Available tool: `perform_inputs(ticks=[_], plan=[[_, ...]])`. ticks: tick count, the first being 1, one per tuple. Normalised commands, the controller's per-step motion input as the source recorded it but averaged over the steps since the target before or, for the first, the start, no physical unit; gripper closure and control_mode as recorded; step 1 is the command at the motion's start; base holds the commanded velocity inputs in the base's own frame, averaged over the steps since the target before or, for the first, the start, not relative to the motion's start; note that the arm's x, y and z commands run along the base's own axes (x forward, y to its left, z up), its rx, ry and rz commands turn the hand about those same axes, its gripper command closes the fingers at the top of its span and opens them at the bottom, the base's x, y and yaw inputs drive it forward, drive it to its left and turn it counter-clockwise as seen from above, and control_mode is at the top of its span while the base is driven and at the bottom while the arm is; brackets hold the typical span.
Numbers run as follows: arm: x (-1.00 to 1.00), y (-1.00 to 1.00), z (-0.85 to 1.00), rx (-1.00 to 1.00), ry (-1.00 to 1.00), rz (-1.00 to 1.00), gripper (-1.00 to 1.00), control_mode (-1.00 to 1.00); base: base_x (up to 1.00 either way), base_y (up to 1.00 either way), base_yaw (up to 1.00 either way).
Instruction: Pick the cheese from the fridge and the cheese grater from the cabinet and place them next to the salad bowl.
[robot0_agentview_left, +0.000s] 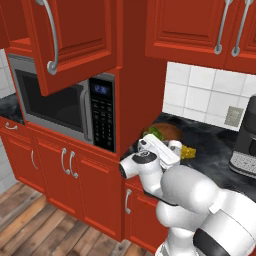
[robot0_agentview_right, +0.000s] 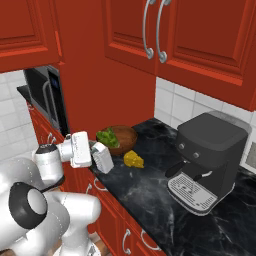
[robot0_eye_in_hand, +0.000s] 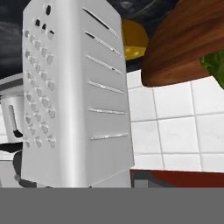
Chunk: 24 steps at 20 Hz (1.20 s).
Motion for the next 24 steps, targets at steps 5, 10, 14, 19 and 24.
perform_inputs(ticks=[5, 10, 14, 19, 24], plan=[[0.04, -0.15, -0.03, 0.0, -0.01, 0.01, 1.0, -1.0, 0.0, 0.0, 0.0], [0.08, -0.46, -0.15, 0.0, 0.01, 0.0, 1.0, -1.0, 0.0, 0.0, 0.0], [0.03, -0.34, -0.18, 0.0, 0.0, 0.0, 1.0, -1.0, 0.0, 0.0, 0.0], [0.05, -0.08, -0.08, 0.01, 0.0, 0.0, 1.0, -1.0, 0.0, 0.0, 0.0], [0.04, -0.11, -0.02, 0.04, 0.01, 0.01, 1.0, -1.0, 0.0, 0.0, 0.0]])
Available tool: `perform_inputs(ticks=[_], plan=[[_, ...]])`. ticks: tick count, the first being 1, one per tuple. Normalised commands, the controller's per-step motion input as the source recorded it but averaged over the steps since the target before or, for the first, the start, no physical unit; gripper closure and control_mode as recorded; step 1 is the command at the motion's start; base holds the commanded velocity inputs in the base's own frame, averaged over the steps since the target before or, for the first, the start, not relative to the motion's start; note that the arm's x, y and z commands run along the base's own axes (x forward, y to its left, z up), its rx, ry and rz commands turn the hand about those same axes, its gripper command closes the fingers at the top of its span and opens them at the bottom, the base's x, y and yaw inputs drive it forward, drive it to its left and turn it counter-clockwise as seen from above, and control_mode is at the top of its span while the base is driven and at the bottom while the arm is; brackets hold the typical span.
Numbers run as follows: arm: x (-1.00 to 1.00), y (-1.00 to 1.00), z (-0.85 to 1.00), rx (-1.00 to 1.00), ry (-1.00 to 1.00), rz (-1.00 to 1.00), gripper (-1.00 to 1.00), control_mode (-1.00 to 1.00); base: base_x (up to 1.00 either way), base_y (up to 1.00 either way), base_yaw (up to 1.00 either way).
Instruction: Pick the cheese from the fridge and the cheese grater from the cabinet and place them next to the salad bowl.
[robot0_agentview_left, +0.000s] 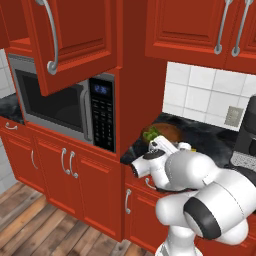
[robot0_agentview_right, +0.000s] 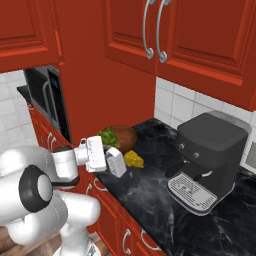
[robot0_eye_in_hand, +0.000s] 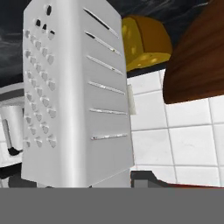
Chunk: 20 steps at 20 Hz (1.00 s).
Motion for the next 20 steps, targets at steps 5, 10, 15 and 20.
perform_inputs(ticks=[5, 10, 15, 20], plan=[[0.07, -0.28, -0.16, 0.09, 0.09, 0.0, 1.0, -1.0, 0.0, 0.0, 0.0], [0.01, -0.1, -0.24, 0.02, 0.01, 0.01, 1.0, -1.0, 0.0, 0.0, 0.0], [0.03, 0.0, -0.16, 0.0, -0.08, 0.05, 1.0, -1.0, 0.0, 0.0, 0.0], [0.21, -0.01, -0.14, 0.0, -0.05, 0.06, 1.0, -1.0, 0.0, 0.0, 0.0]])
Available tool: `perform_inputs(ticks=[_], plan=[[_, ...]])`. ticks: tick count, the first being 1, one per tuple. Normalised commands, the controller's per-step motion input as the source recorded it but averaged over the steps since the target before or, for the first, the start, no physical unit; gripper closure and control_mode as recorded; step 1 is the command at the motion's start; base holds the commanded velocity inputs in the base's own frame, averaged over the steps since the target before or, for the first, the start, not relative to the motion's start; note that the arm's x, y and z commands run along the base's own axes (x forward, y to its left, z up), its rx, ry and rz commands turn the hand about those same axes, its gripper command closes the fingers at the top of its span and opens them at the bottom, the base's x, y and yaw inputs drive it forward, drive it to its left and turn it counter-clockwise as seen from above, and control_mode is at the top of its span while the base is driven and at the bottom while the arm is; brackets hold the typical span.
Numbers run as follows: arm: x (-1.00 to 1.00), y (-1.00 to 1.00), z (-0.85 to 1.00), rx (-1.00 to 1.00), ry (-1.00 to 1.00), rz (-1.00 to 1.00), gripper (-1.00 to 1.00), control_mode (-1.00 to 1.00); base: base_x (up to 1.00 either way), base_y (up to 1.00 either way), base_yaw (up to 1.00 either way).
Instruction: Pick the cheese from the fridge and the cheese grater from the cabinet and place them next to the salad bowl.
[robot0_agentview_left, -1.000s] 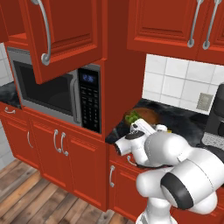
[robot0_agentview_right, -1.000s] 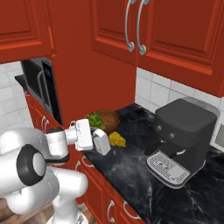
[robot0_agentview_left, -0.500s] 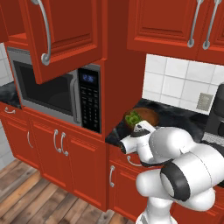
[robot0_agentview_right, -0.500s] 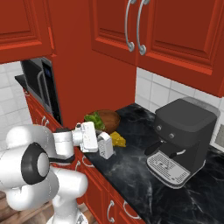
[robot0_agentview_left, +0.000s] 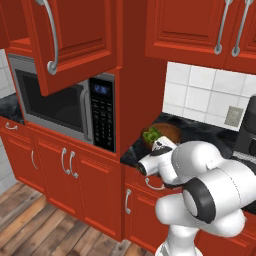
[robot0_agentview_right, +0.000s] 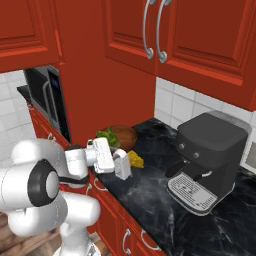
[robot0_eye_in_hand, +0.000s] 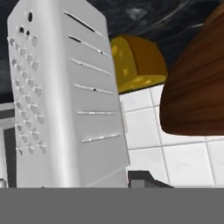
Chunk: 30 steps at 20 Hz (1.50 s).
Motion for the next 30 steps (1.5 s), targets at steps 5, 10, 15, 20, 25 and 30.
perform_inputs(ticks=[5, 10, 15, 20, 25, 30], plan=[[0.21, -0.14, -0.31, 0.0, 0.0, 0.03, 1.0, -1.0, 0.0, 0.0, 0.0], [0.0, -0.14, -0.39, 0.0, -0.01, 0.0, 1.0, -1.0, 0.0, 0.0, 0.0], [0.0, 0.0, -0.04, 0.0, 0.0, 0.0, 1.0, -1.0, 0.0, 0.0, 0.0], [0.0, -0.01, -0.19, 0.03, 0.0, 0.0, -1.0, -1.0, 0.0, 0.0, 0.0], [0.0, 0.0, -0.07, 0.01, 0.0, 0.0, -1.0, -1.0, 0.0, 0.0, 0.0], [-0.02, 0.0, -0.02, 0.0, 0.0, 0.0, -1.0, -1.0, 0.0, 0.0, 0.0]])
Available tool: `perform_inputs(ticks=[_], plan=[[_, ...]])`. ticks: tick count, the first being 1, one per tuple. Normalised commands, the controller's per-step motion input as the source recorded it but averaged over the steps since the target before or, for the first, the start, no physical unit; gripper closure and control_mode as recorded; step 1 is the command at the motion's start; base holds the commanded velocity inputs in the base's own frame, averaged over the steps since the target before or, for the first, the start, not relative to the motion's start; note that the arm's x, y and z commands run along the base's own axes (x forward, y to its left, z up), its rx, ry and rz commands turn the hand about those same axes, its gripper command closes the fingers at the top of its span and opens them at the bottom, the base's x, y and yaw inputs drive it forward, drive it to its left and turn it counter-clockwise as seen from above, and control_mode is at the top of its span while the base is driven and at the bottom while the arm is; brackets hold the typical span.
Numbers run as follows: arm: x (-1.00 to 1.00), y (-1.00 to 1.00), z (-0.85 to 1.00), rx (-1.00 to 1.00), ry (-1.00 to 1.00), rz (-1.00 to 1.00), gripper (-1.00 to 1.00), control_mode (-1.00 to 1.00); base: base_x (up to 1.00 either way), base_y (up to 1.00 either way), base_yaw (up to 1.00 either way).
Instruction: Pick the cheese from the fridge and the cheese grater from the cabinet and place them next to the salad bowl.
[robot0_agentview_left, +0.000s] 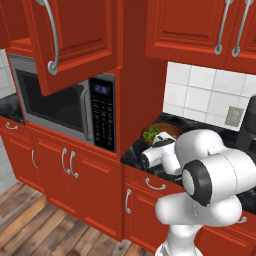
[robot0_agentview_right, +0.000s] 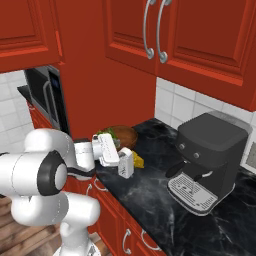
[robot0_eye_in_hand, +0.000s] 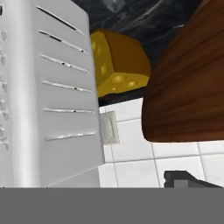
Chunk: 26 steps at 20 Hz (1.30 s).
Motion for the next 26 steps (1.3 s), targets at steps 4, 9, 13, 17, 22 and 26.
perform_inputs(ticks=[4, 9, 13, 17, 22, 26], plan=[[-0.06, 0.0, -0.01, 0.0, 0.0, 0.0, -1.0, -1.0, 0.0, 0.0, 0.0], [-0.15, 0.02, -0.12, -0.01, 0.04, 0.0, -1.0, -1.0, 0.0, 0.0, 0.0], [-0.08, 0.07, -0.04, -0.1, 0.13, 0.0, -1.0, -1.0, 0.0, 0.0, 0.0], [0.0, 0.13, 0.01, -0.24, 0.24, 0.0, -1.0, -1.0, 0.0, 0.0, 0.0], [-0.09, 0.05, -0.01, -0.12, 0.09, 0.0, -1.0, -1.0, 0.0, 0.0, 0.0], [-0.32, 0.0, -0.03, 0.0, -0.03, 0.0, -1.0, -1.0, 0.0, 0.0, 0.0]])
